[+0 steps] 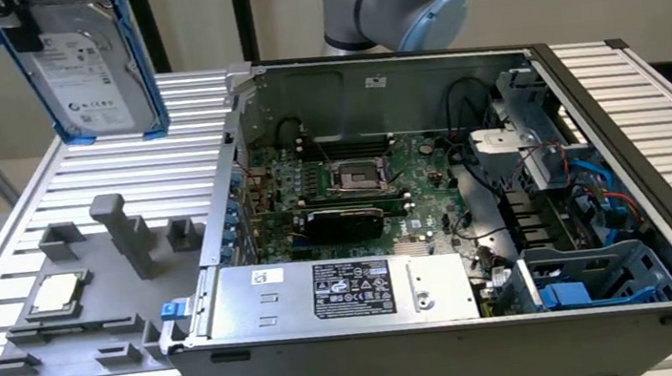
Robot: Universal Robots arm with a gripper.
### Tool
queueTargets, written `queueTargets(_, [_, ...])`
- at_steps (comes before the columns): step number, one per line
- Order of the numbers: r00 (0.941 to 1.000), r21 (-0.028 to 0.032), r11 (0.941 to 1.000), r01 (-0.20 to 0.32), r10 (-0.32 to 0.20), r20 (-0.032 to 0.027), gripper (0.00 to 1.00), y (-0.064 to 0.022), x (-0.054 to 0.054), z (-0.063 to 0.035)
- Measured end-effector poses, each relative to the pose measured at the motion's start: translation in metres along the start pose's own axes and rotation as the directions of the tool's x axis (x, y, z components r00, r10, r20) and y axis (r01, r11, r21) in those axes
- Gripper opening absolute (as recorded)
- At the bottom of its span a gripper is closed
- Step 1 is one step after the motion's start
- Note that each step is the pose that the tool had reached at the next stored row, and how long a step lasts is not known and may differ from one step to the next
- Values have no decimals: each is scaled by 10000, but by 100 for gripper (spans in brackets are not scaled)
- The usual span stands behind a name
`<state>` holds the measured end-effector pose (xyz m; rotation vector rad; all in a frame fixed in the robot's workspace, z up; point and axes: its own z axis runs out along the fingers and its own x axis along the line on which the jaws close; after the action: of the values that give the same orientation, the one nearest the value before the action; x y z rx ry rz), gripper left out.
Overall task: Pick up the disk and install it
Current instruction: 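Pick up the disk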
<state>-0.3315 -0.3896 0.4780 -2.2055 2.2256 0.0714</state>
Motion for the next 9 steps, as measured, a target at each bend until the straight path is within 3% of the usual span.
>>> queueTargets(9, [10000, -18, 10000, -1, 1, 29, 32, -404, 1, -113])
